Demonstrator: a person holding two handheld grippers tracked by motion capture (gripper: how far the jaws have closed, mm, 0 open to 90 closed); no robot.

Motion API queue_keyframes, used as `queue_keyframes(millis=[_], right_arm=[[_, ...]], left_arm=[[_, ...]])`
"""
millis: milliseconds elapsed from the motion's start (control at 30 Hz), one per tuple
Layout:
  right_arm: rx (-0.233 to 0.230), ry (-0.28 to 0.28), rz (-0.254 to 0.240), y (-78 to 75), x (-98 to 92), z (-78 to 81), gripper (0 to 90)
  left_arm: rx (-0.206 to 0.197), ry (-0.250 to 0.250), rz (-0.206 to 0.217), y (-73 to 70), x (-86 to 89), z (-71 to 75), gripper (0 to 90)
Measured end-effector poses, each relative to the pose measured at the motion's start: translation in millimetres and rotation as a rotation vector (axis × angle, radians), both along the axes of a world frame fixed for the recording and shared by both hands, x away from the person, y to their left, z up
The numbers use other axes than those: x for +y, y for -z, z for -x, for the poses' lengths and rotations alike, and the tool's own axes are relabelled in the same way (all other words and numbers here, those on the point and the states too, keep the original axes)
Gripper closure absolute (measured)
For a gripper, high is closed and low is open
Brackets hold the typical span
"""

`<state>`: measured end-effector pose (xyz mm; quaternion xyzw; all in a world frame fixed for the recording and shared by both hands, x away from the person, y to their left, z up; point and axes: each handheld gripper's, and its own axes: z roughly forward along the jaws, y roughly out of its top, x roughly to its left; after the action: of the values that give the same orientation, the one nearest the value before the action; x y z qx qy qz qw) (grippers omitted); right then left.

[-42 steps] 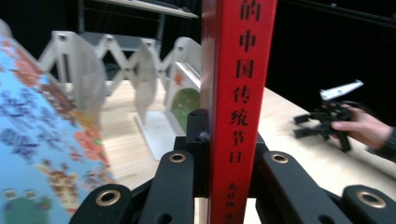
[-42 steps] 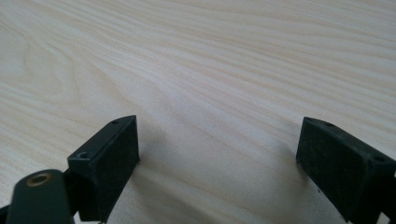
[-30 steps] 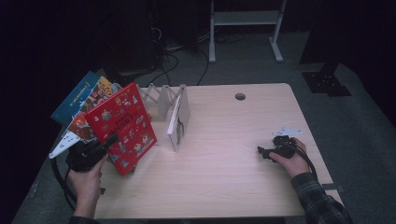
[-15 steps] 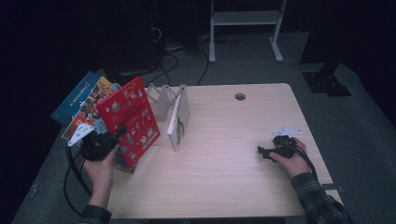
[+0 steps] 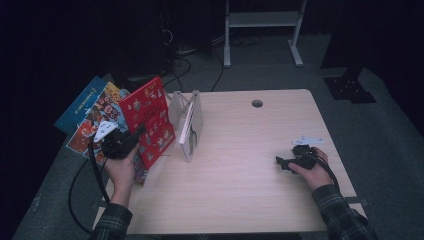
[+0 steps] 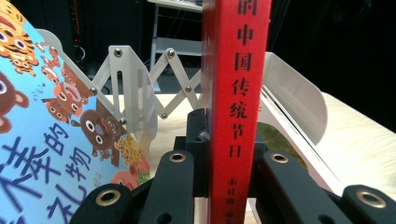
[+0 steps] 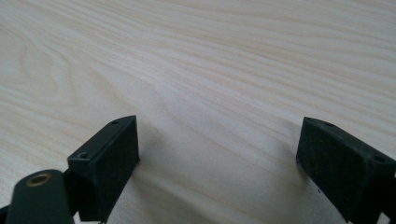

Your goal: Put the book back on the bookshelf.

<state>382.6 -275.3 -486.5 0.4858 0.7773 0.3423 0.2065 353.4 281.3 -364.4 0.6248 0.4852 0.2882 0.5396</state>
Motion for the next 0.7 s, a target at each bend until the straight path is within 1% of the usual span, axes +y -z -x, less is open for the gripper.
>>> queue_keyframes(millis=[100,167,233,333,367,433,533,700], right_arm=[[0.001,0.002,-0.002,0.0,-0.1,-0.8,11.9],[-0.001,0.001,-0.002,0.1,-0.1,-1.3,12.0],[0.000,0.004,-0.001,0.0,0.1,-2.1,12.0],[0.000,0.005,-0.001,0.0,0.6,-3.0,12.0],[-0.001,0.004,-0.001,0.0,0.7,-3.2,12.0],[-0.001,0.005,-0.001,0.0,0.7,-3.2,12.0],[-0.001,0.005,-0.001,0.0,0.7,-3.2,12.0],[-0.001,0.005,-0.001,0.0,0.7,-3.2,12.0]], left_arm=[[-0.007,-0.001,-0.007,1.0,-2.4,-7.2,79.5],[-0.007,-0.008,-0.024,1.8,-4.4,-12.9,79.5],[-0.006,-0.013,-0.031,3.3,-5.7,-19.3,79.4],[-0.009,-0.019,-0.035,6.4,-7.9,-28.7,79.4],[-0.003,-0.020,-0.031,7.3,-8.2,-31.5,79.4],[-0.010,-0.023,-0.020,8.8,-8.7,-36.4,79.4],[-0.021,-0.026,-0.030,10.2,-9.5,-43.0,79.4],[-0.023,-0.035,-0.001,15.9,-6.1,-49.4,79.3]])
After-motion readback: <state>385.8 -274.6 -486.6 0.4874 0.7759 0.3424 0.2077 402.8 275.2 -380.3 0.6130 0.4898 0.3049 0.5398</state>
